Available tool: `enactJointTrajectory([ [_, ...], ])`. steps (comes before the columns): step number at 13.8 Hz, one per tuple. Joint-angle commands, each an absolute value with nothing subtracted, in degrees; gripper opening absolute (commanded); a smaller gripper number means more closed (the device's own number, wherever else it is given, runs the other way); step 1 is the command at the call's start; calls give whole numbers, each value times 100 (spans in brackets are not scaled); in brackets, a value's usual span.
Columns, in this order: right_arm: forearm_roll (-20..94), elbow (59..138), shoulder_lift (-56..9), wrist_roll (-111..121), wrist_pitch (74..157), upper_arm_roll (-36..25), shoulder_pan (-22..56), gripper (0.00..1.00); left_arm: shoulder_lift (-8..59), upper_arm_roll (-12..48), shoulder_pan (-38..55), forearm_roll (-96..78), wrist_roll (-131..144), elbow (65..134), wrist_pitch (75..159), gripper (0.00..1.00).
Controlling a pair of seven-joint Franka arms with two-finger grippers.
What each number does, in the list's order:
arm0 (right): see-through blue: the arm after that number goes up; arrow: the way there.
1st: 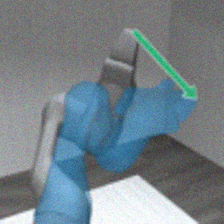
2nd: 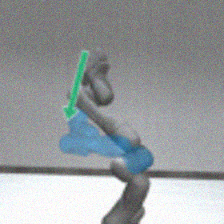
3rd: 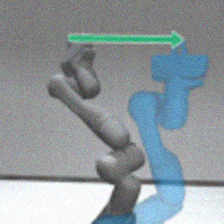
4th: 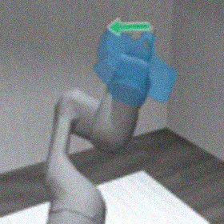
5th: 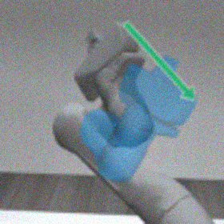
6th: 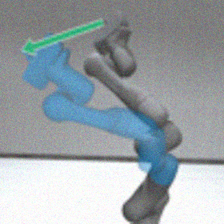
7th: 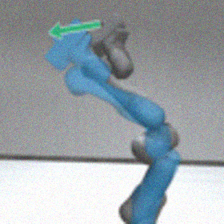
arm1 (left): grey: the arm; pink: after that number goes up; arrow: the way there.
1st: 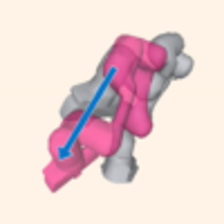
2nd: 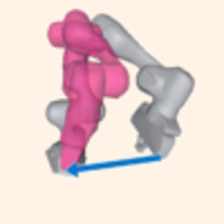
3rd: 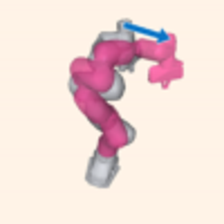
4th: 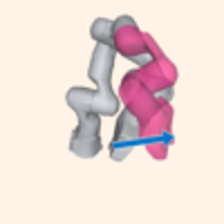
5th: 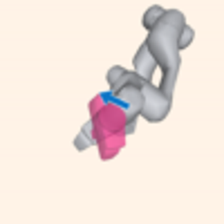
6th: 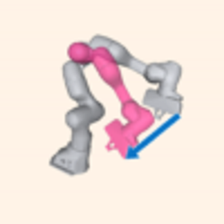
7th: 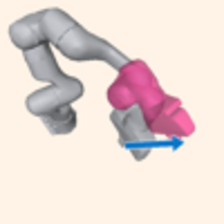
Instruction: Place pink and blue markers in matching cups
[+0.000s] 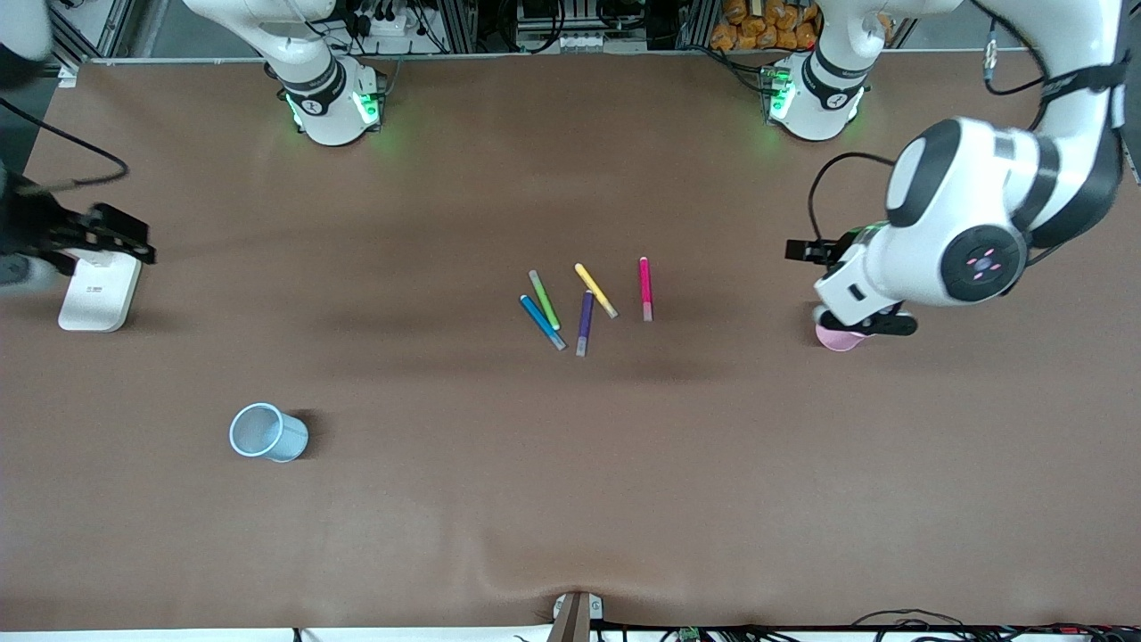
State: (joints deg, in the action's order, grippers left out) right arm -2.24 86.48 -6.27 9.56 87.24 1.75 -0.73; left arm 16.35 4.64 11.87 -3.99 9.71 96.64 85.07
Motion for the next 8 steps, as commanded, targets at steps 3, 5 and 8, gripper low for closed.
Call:
enactJointTrajectory([
  [3, -369, 8578, -703, 984, 8648, 193, -17, 100, 2292, 448, 1336, -474, 1449, 9247, 8455, 100],
  [5, -360, 8587, -800, 1002, 8640, 193, -18, 100, 2521, 466, 1345, -483, 1450, 8914, 8455, 100],
  [8, -352, 8666, -817, 950, 8613, 246, 428, 100, 2706, 518, 1362, -614, 1450, 8886, 8508, 100],
])
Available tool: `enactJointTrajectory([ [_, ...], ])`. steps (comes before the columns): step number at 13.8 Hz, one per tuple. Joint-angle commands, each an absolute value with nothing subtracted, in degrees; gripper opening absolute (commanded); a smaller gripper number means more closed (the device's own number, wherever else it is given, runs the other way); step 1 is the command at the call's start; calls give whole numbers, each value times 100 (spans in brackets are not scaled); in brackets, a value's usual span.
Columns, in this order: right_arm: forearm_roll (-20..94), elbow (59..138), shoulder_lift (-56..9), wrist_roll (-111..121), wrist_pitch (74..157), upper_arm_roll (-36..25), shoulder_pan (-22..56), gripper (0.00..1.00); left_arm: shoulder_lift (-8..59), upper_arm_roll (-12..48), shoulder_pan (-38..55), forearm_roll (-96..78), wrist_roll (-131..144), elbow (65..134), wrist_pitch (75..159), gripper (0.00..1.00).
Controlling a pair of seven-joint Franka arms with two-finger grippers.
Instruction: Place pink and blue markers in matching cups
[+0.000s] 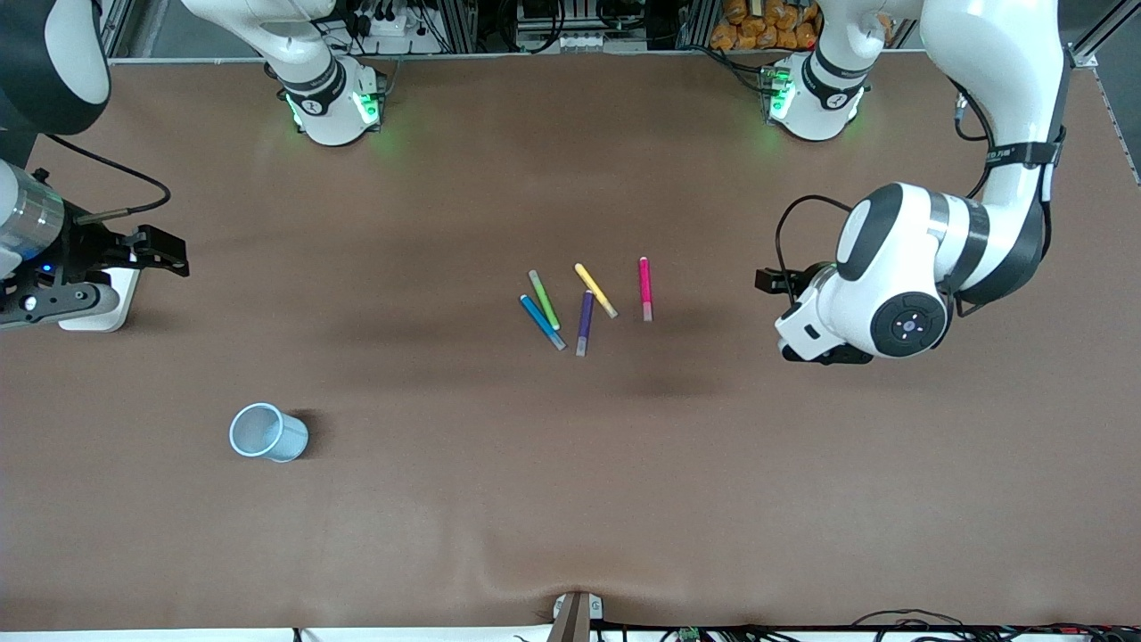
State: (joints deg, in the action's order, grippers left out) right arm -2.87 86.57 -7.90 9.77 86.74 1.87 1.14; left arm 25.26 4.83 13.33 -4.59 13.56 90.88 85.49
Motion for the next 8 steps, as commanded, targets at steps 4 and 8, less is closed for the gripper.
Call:
enactJointTrajectory([
  [4, 191, 8675, -1211, 626, 8981, 246, 1150, 100, 2979, 519, 1652, -782, 1503, 8921, 8780, 100],
  [8, 334, 8675, -1818, 159, 9666, 255, 1774, 100, 3304, 519, 1950, -1107, 1643, 9044, 9201, 100],
])
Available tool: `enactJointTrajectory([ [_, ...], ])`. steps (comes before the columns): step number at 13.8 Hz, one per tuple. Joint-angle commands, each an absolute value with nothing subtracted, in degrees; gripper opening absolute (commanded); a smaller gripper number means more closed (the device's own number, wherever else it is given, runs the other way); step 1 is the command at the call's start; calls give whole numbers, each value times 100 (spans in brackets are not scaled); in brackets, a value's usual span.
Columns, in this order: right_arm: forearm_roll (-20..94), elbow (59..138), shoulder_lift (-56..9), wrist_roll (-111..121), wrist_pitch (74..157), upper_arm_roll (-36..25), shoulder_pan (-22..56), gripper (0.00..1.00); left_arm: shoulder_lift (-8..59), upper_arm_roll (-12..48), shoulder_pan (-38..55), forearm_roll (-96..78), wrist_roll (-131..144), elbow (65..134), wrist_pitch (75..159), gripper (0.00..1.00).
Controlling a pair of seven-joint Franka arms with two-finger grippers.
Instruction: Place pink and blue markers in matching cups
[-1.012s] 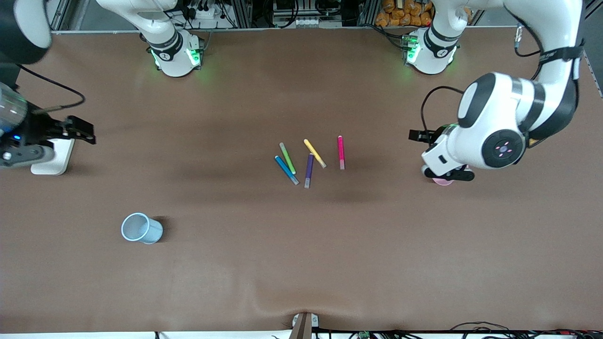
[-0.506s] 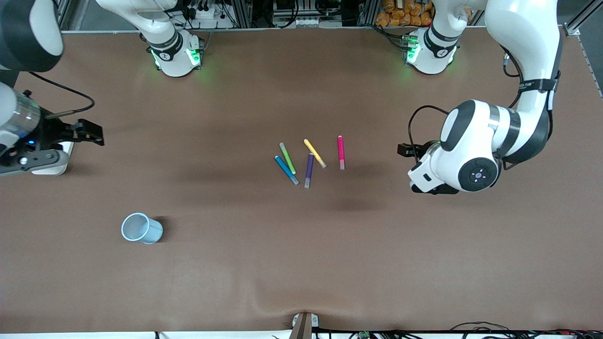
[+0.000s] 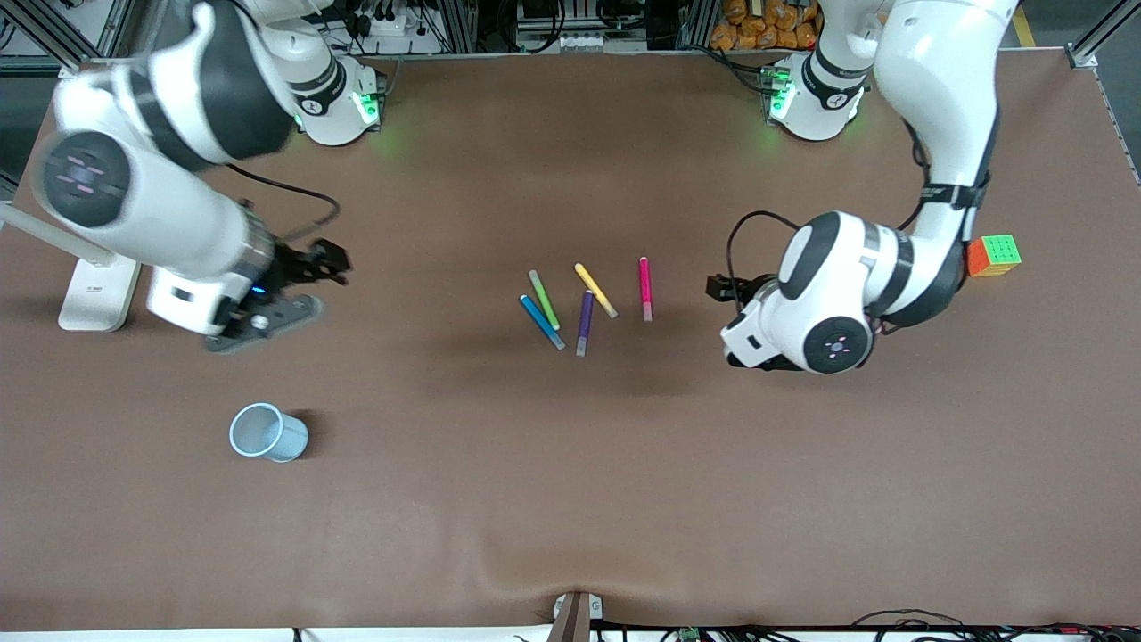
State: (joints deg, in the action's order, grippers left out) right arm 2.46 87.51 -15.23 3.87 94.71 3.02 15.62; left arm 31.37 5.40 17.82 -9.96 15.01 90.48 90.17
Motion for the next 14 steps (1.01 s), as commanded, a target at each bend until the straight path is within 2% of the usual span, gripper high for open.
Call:
enactJointTrajectory([
  [1, 343, 8718, -1967, 45, 9894, 255, 1915, 100, 3383, 519, 2047, -1134, 1852, 9148, 9420, 100],
  [5, 580, 9211, -2354, -237, 11248, 281, 2399, 100, 3717, 527, 2460, -1501, 2566, 9299, 10176, 100],
  [8, 580, 9211, -2715, -316, 11819, 281, 2689, 100, 3893, 527, 2812, -1758, 3040, 9474, 10844, 100],
  [11, 580, 9211, -2970, -510, 12259, 281, 2874, 100, 4095, 519, 2953, -1793, 3059, 9501, 11144, 100],
  [12, 580, 9211, -3032, -510, 12322, 281, 2874, 100, 4122, 519, 2944, -1810, 3067, 9501, 11171, 88],
  [14, 580, 9211, -3059, -510, 12366, 281, 2883, 100, 4227, 519, 2935, -1863, 3111, 9501, 11214, 73],
])
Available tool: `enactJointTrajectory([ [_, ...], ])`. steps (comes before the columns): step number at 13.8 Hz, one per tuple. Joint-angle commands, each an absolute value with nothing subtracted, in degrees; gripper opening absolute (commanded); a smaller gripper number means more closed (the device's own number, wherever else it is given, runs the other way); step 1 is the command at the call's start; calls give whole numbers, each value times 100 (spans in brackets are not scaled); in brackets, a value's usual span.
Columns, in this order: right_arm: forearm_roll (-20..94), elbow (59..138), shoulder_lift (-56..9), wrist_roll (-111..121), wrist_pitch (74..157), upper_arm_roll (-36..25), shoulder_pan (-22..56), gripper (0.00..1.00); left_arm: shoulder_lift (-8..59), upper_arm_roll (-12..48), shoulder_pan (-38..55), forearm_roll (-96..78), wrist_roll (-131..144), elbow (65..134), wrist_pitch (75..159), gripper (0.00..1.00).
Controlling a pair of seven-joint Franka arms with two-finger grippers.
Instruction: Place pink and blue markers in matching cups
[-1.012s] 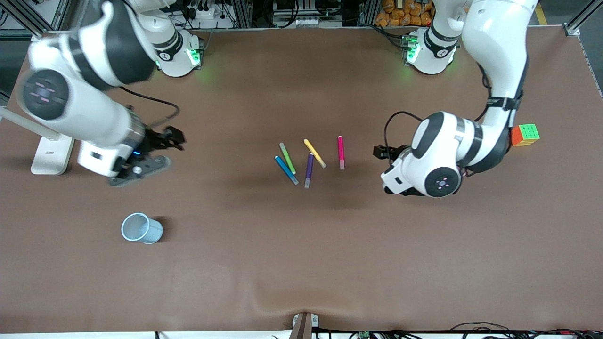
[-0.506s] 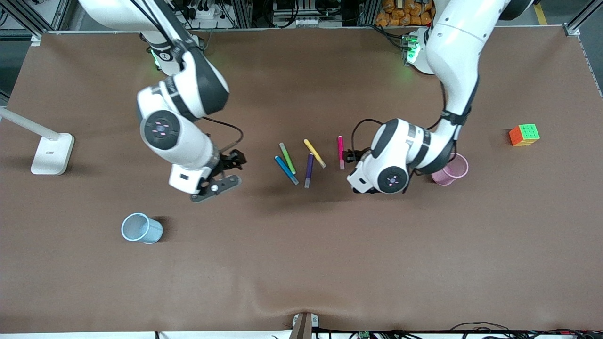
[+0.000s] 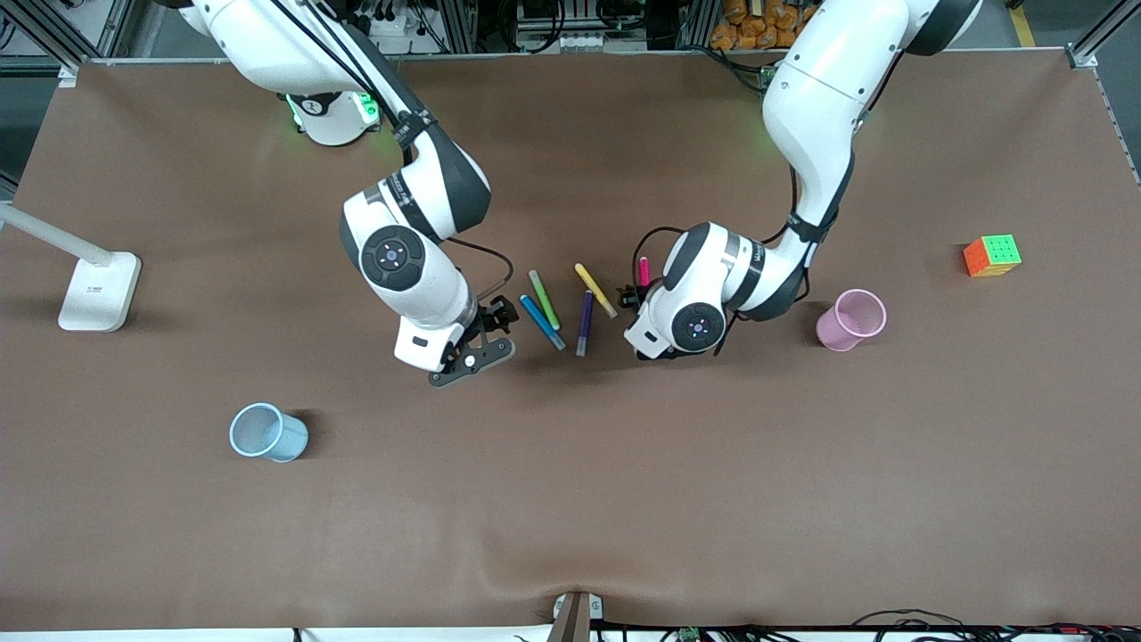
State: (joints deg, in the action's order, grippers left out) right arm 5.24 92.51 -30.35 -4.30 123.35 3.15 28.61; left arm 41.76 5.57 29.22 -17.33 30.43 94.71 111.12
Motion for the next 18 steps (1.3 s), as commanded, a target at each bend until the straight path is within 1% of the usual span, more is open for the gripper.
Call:
enactJointTrajectory([
  [1, 580, 9211, -3050, -510, 12366, 281, 2883, 100, 4271, 519, 2944, -1872, 3111, 9501, 11302, 64],
  [4, 580, 9211, -3085, -510, 12410, 281, 2892, 100, 4350, 519, 2944, -1881, 3111, 9457, 11426, 36],
  [7, 580, 9211, -3277, -597, 12743, 281, 3075, 100, 4403, 519, 2909, -1881, 3111, 9422, 11434, 0],
  [10, 571, 9211, -3497, -826, 13086, 281, 3278, 100, 4281, 475, 2839, -1863, 3103, 9396, 11409, 0],
  [15, 492, 9211, -3875, -1160, 13657, 272, 3586, 100, 3324, 413, 2251, -1775, 3094, 9352, 11005, 0],
  [18, 466, 9211, -4034, -1160, 13834, 255, 3665, 100, 2770, 404, 1943, -1434, 3094, 9352, 10750, 0],
])
